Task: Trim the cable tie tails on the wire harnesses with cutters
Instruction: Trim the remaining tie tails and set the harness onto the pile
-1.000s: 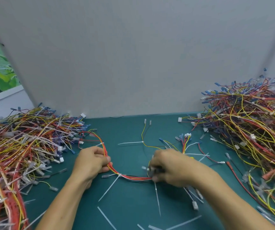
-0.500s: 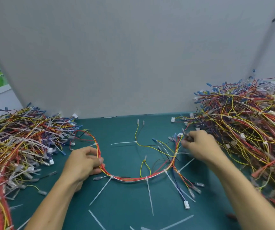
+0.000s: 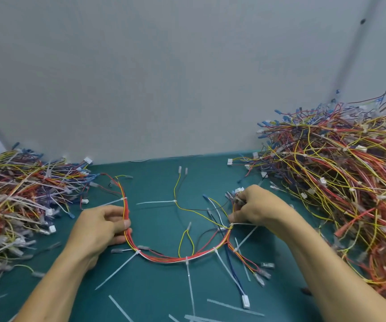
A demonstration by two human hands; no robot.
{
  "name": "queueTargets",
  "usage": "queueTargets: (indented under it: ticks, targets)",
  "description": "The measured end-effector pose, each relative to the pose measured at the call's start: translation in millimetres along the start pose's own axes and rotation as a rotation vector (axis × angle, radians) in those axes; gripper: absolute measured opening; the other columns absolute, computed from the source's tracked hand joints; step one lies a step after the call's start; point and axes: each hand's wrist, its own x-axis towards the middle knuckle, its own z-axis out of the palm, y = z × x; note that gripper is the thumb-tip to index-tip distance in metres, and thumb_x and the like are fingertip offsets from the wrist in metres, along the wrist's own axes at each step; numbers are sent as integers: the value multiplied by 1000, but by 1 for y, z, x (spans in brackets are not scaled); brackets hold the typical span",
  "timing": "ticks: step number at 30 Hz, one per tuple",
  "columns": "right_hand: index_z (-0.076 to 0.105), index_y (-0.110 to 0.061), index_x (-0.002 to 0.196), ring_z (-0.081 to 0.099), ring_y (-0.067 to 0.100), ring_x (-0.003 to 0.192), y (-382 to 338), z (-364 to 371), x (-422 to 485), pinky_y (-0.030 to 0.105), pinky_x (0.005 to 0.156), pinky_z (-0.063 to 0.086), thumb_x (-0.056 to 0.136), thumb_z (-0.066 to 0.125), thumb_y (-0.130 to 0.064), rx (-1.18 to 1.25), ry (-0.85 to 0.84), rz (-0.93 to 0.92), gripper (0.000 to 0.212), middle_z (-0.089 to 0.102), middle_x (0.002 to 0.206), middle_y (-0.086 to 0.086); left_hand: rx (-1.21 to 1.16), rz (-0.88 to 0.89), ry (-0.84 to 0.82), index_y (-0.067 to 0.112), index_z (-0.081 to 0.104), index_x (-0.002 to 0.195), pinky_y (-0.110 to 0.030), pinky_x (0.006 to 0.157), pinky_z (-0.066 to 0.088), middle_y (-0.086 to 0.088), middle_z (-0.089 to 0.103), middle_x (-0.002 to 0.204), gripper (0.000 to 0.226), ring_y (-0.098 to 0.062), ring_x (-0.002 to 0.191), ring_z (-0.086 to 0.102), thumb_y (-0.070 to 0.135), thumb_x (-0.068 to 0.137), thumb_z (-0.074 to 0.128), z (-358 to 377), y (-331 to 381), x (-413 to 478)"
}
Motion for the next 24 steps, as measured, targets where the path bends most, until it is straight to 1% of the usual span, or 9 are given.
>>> queueTargets:
  ticks: [2,5,7,10,14,17,19,22,24]
  targets:
    - [62,-15,68,59,20,73,0,1,0,28,63,43,70,80,-30,-4,-4,-1,24,63,72,2,39,16,18,1,66,96,-22,47,55,-16,66,81,20,-26,66,65,-12,81,65,-1,-1,1]
    - [62,-15,70,60,21,74,1,0,1,28,65,45,71,80,-31,5,-9,-6,24,64,75,3,123,48,57,3,70,95,-28,54,52,-12,69,80,20,-23,65,63,-9,79,69,-2,-2,3]
    - [62,-15,68,59,20,73,1,1,2,28,65,44,71,80,-30,0,-11,-8,24,63,74,2,180,80,76,8,72,89,-29,54,49,-5,71,74,19,-20,63,61,-6,78,71,-2,-2,2]
    - [62,-15,70,58,20,73,1,1,2,27,63,42,72,80,-30,-4,-11,-12,23,64,74,3,272,128,89,21,72,78,-26,51,47,7,70,64,24,-17,60,61,-3,76,74,-2,-1,0]
    - [60,-15,68,56,18,70,0,0,2,27,59,40,74,79,-30,-22,-20,-29,25,60,70,1,325,122,72,21,73,83,-26,57,47,3,72,70,20,-16,60,61,3,75,76,-2,1,-1]
    - [57,-16,65,53,18,67,-1,1,2,27,59,39,74,79,-30,-27,-8,-40,28,57,66,0,372,130,69,23,74,82,-31,67,51,4,72,72,18,-14,62,62,6,74,77,-4,1,-1]
    - [57,-16,66,53,18,67,-1,2,3,27,58,38,74,79,-31,-37,-7,-45,28,57,66,-1,394,130,68,24,74,81,-33,70,52,5,72,72,18,-14,64,62,8,74,78,-5,2,-1]
    - [58,-17,67,53,15,66,0,3,5,26,56,37,74,79,-32,-48,-1,-54,27,57,67,-2,432,139,52,27,74,79,-32,70,51,6,73,72,18,-14,69,65,9,75,78,-4,2,-2]
    - [58,-16,66,52,14,64,1,3,6,26,55,37,74,80,-32,-54,1,-60,28,58,66,-2,465,150,36,28,75,79,-28,68,48,7,73,71,17,-13,70,64,11,75,77,-4,3,-3]
